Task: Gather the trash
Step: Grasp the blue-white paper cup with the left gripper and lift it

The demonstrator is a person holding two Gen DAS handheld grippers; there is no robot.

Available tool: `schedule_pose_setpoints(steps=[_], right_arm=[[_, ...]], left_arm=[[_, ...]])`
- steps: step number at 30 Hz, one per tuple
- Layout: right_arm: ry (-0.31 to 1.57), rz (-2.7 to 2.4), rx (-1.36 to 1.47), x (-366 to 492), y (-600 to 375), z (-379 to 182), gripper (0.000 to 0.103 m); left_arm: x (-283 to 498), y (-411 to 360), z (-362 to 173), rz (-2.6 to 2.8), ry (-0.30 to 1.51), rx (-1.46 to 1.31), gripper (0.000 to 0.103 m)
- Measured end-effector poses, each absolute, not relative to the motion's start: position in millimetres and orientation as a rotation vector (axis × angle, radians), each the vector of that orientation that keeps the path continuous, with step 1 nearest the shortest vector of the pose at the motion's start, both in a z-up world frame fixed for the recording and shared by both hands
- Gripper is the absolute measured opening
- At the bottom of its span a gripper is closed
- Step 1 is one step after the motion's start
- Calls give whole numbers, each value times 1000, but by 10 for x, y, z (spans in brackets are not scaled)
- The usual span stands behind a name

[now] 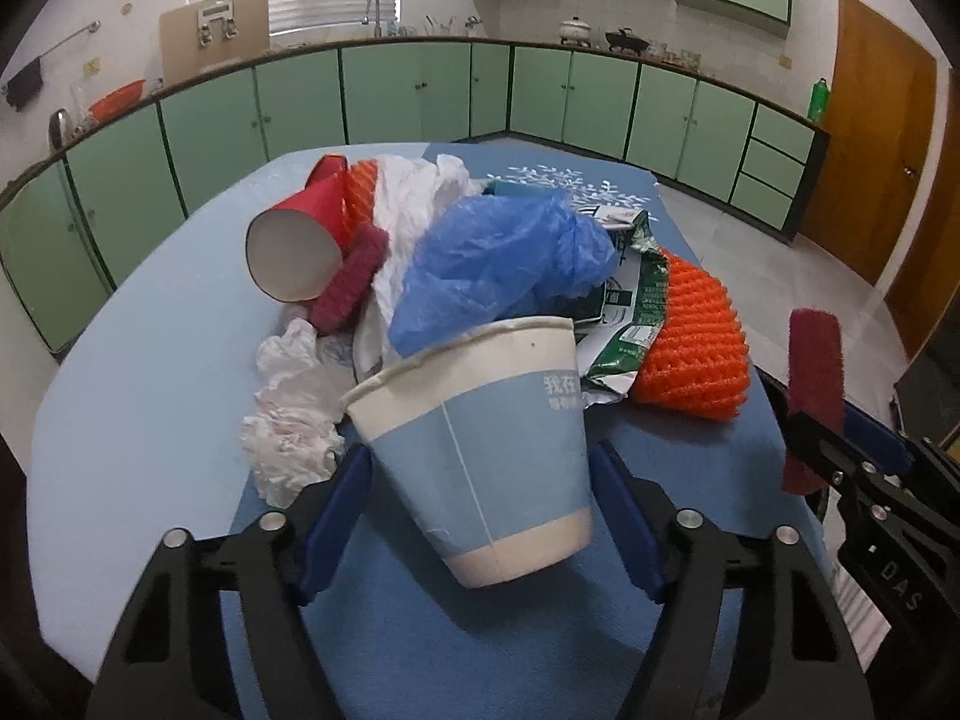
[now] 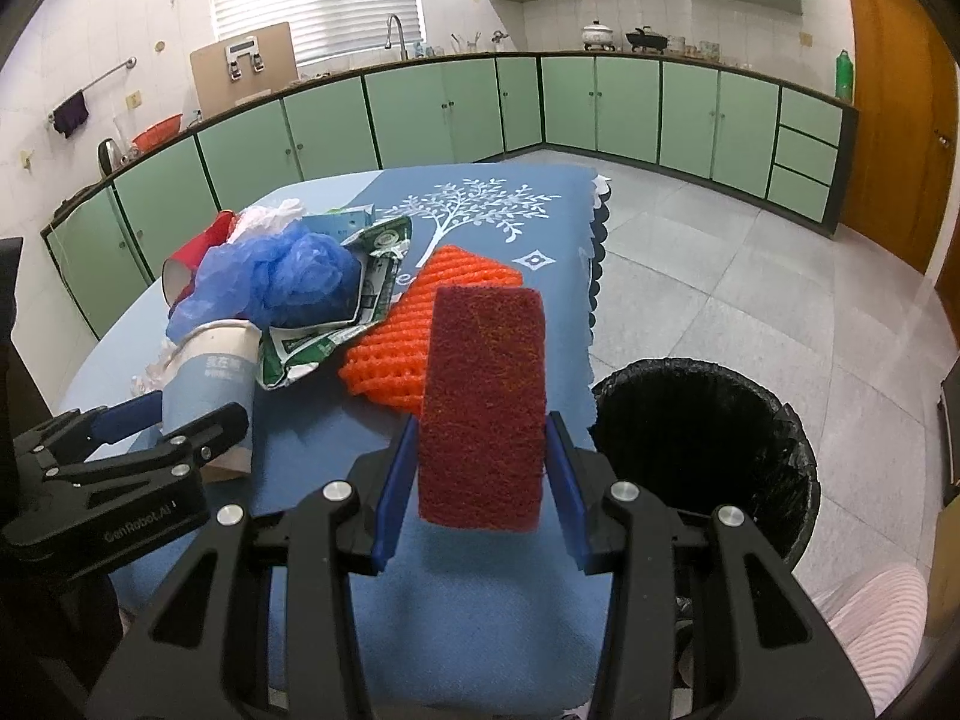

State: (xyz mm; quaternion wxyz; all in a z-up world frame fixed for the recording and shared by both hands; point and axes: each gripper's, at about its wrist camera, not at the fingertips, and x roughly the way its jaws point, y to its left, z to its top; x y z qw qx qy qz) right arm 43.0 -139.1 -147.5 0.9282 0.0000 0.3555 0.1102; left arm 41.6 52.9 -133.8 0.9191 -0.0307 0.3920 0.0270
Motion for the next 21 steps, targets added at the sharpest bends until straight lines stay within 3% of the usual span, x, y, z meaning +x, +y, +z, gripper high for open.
schedule_pose_setpoints(steps=[2,7,21], right_arm=[[728,229,-2,424,-1377,-1468,41],[718,237,-6,408,-1362,-1423,41],[632,211,17,312,-1545,-1104,41]], left_arm=[[399,528,-1327,62,801,-55,66],[282,588,-1237,63,770,-61,64],[-45,515,-696,67,601,16,63]])
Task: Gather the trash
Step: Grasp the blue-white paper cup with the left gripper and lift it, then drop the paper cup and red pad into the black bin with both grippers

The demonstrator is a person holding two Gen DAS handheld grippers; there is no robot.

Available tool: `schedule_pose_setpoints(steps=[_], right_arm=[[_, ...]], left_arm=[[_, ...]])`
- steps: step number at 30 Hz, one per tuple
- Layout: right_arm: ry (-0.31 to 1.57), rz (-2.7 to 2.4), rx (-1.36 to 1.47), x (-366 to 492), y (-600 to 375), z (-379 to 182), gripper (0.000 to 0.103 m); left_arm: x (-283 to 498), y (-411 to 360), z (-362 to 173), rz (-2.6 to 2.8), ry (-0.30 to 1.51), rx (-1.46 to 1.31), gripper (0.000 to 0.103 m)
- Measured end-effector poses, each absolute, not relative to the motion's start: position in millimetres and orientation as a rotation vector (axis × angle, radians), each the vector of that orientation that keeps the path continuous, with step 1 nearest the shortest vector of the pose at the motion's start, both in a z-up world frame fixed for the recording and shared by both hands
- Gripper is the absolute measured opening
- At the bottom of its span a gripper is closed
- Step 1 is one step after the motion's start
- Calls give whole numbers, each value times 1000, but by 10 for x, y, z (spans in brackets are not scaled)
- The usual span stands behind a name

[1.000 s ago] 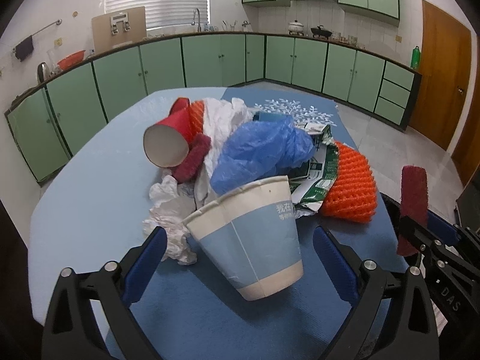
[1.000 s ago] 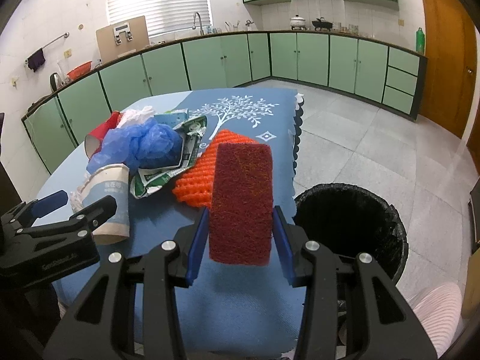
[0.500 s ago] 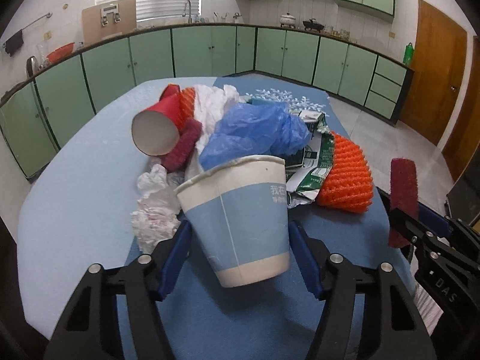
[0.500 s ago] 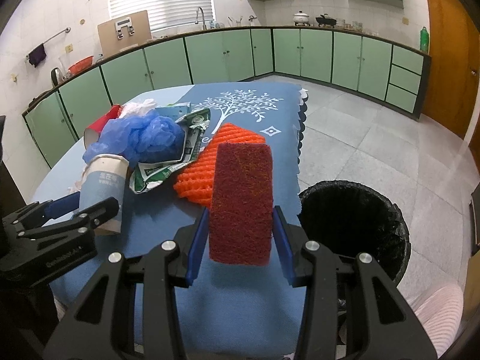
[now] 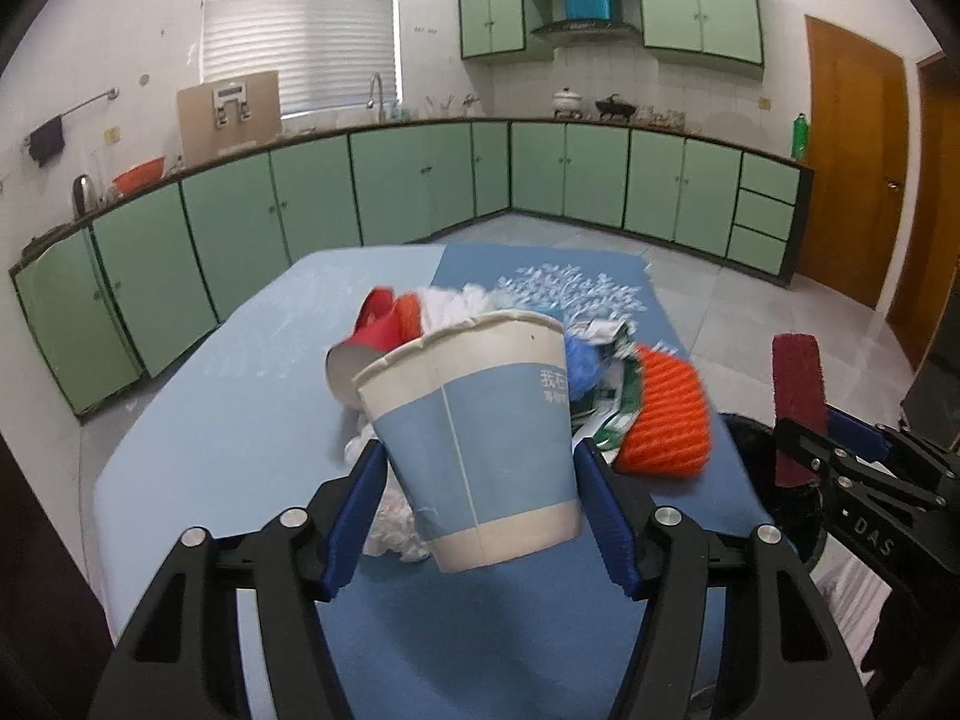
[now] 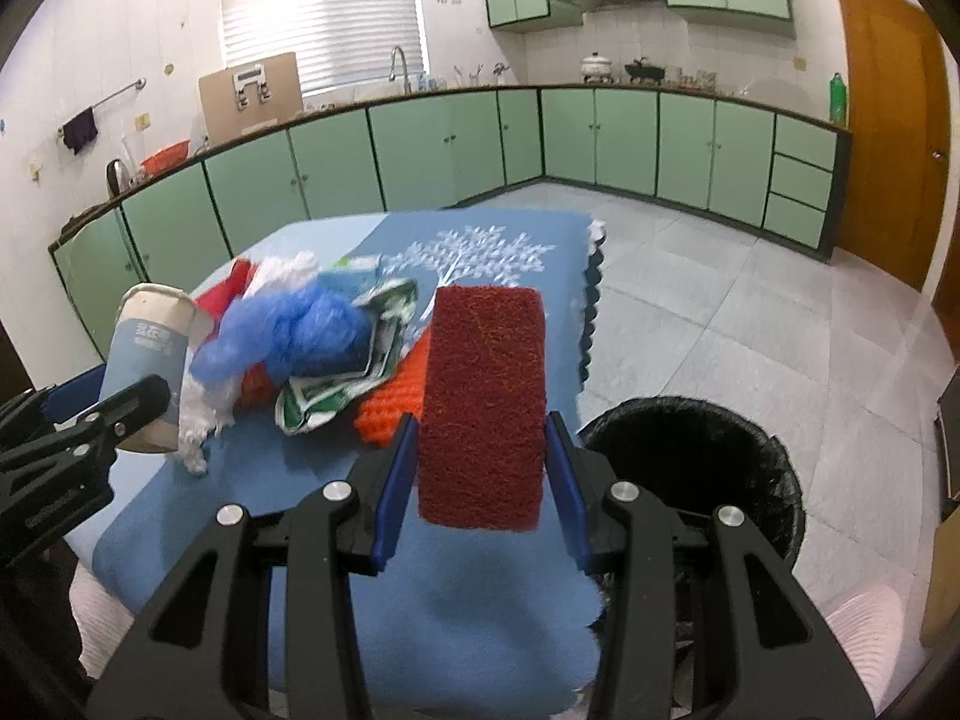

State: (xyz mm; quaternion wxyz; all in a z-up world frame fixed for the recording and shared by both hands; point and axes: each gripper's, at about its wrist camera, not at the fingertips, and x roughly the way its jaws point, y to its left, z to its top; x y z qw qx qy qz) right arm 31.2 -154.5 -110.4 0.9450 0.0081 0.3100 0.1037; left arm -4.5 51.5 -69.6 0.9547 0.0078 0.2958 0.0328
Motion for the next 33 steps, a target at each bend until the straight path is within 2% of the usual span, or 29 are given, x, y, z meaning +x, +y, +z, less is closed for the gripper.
schedule_pose_setpoints(steps=[6,15,33], right_arm=[[597,160,37,304,-1765,-998,41],[598,2,55,394,-2331,-1025,41],[653,-138,92,818,-3184,-1443,41]], left_arm=[[-67,371,-510,-15,545,26,63],[339,-29,-523,-188,560,42,63],[1262,-1214,-1018,-432,657,57,64]])
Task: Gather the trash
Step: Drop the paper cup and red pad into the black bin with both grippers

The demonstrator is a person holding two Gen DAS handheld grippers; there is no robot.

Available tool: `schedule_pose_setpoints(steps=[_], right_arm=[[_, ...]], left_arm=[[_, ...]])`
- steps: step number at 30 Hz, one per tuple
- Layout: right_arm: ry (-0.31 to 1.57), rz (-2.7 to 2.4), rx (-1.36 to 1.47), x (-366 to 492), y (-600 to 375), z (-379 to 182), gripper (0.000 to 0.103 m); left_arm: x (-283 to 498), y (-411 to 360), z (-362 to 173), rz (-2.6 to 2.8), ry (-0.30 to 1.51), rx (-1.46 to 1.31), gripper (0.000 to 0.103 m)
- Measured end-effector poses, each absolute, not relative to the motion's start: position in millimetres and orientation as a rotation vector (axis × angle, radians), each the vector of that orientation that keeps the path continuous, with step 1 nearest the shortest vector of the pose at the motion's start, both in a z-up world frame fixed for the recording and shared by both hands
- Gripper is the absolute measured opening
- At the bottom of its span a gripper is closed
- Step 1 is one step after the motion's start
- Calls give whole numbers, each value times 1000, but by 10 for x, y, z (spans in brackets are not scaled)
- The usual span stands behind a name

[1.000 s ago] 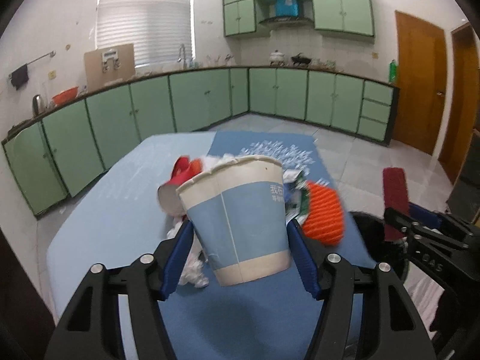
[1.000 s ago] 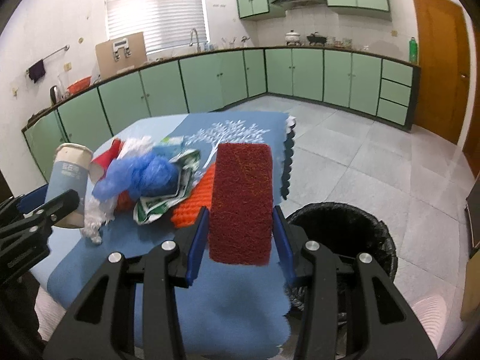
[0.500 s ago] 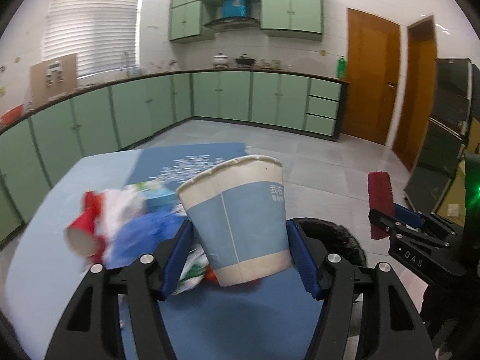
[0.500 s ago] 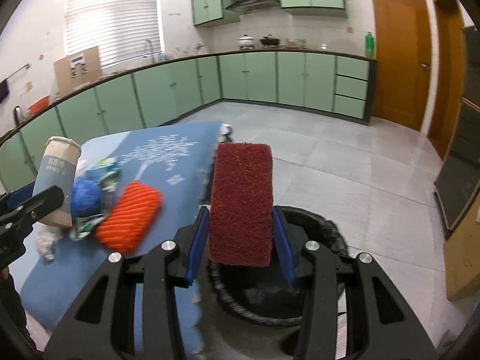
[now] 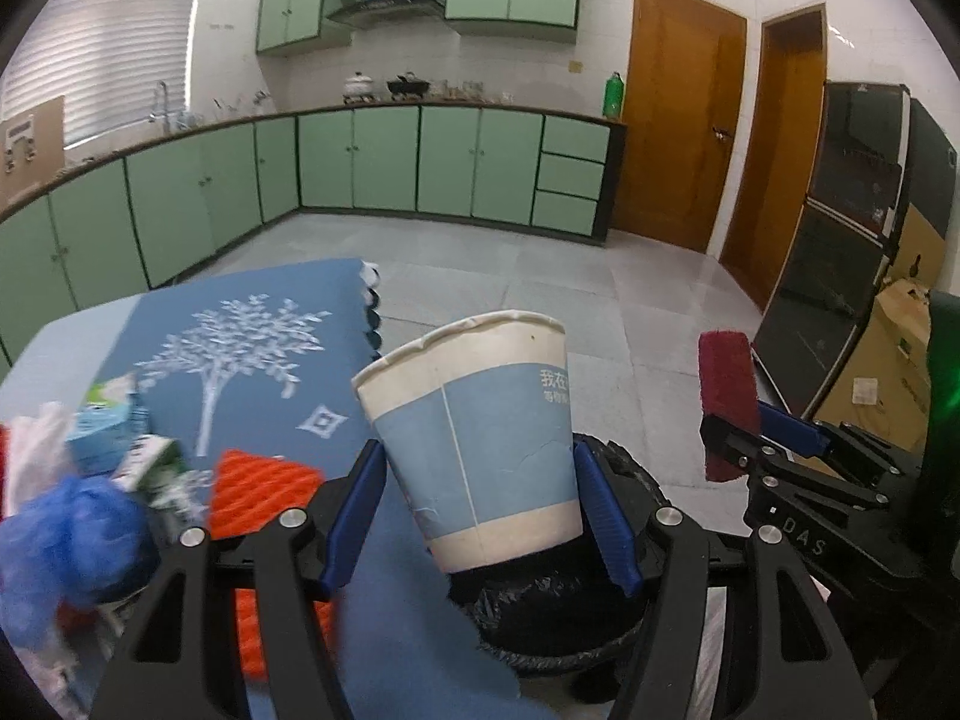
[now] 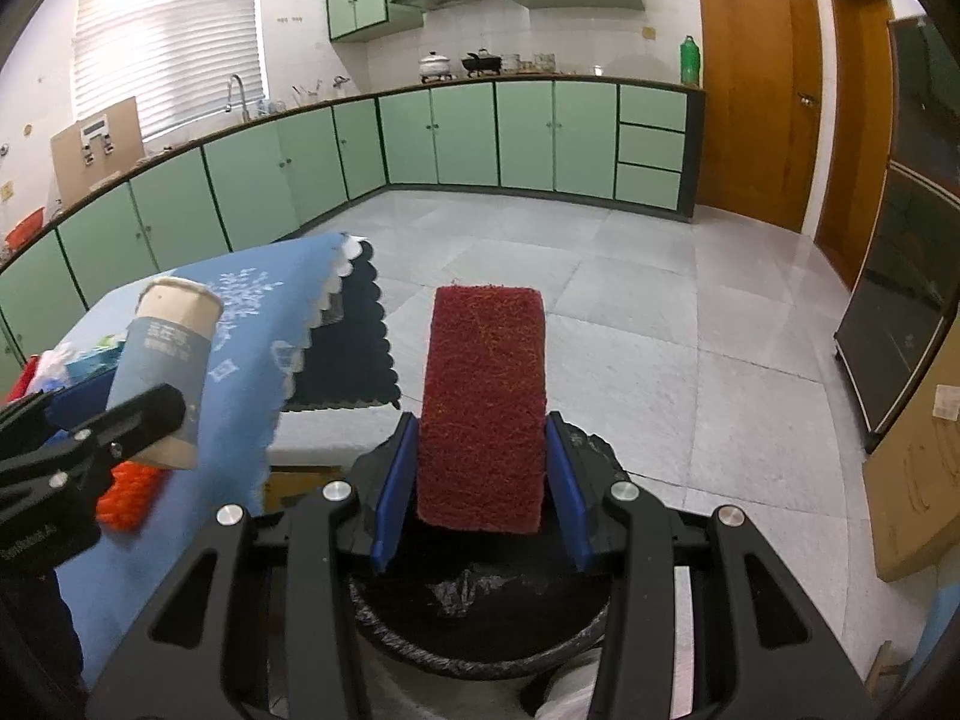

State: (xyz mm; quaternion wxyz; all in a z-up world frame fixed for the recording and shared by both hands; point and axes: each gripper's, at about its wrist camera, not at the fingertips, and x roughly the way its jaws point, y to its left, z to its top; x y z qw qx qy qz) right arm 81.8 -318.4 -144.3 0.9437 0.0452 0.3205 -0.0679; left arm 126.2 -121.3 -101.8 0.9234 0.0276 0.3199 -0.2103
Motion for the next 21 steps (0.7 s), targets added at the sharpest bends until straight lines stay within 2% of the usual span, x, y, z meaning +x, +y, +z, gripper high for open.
schedule_pose_setpoints(steps=[10,12,14,17,20,21], right_arm=[[704,-183,133,1041,-3473,-1647,42],[705,-199,131,1062,-3503,-1659,55],[705,-209,134,1071,-3546,-1673,58],[703,-229,141,1073,-3596,-1683,65],[703,-246,143,1069,-3596,-1674,71],[699,-250,144,1051,-3588,-1667,76]], left_arm=[[1585,-1549,-1239,-458,702,88,67],[1625,-1578,-1249,-467,706,89,68],[1640,-1601,-1247,-475,710,88,76],[1666,-1586,-1231,-482,708,79,81],[1664,-1526,-1200,-475,706,72,82],[1669,-1509,-1183,-472,706,68,82]])
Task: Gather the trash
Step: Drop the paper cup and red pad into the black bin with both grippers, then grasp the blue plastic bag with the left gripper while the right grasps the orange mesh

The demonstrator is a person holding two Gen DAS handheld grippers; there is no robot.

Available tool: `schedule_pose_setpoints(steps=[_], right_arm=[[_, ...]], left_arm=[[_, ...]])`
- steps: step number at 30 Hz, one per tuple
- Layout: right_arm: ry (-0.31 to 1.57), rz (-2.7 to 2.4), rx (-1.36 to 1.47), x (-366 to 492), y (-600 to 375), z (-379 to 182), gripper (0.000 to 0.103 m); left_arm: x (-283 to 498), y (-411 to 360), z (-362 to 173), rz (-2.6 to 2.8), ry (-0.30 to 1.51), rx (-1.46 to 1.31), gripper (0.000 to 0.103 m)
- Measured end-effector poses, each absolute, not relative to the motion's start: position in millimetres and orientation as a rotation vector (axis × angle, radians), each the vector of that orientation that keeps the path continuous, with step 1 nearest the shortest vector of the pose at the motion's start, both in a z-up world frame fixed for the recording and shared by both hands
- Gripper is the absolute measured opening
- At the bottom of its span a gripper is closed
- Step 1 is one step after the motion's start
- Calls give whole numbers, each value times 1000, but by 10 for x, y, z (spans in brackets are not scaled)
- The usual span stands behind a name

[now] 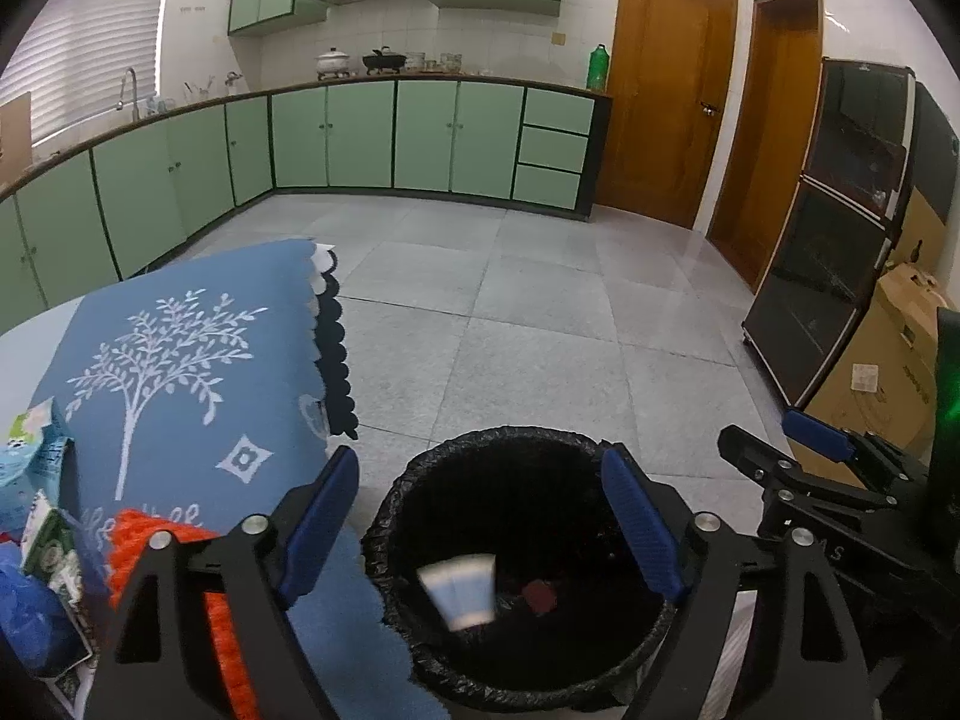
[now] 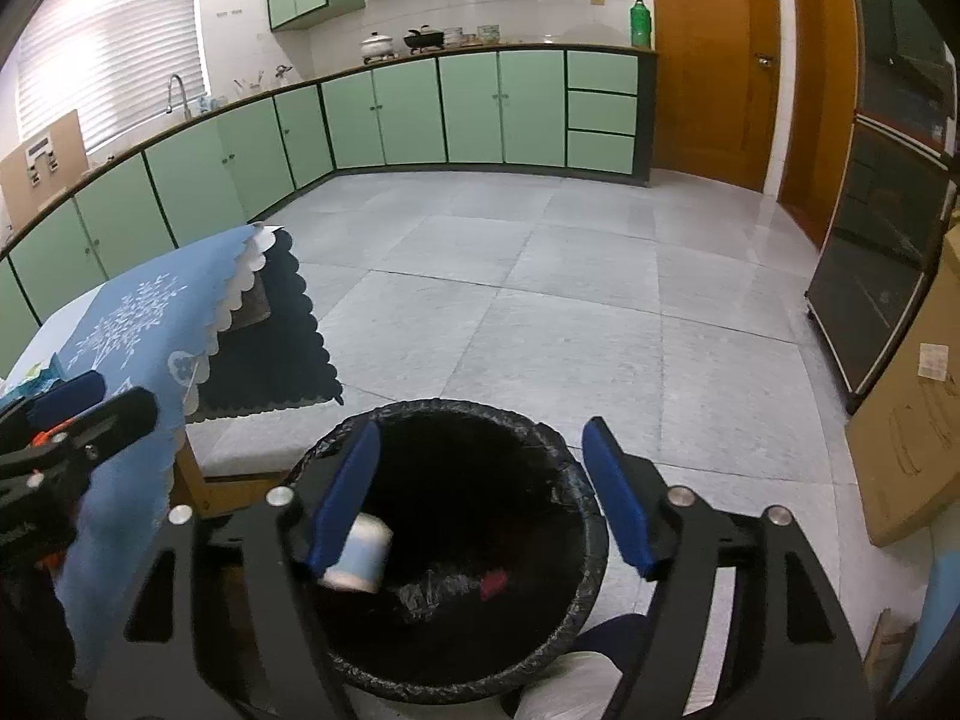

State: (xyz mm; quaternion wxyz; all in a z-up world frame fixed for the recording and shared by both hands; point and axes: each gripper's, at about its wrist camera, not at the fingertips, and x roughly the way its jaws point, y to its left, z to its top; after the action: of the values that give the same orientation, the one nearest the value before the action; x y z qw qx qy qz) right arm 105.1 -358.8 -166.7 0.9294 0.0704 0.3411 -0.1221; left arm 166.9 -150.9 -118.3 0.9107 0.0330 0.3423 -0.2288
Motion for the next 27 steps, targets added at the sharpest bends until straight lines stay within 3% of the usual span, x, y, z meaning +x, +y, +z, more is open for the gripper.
schedule_pose_setpoints(steps=[3,6,19,27], right_arm=[[687,-248,134,1005,-3525,-1626,87],[679,-219,137,990,-3407,-1552,89],[598,11,108,918,-2319,-1235,89],[604,118,74,942,-1833,-1193,89]], left_arm=[[1629,-1368,-1100,-447,692,56,84],[1556,-1189,-1003,-421,676,45,85],[843,22,-527,-112,491,103,89],[845,384,-758,-36,549,88,86]])
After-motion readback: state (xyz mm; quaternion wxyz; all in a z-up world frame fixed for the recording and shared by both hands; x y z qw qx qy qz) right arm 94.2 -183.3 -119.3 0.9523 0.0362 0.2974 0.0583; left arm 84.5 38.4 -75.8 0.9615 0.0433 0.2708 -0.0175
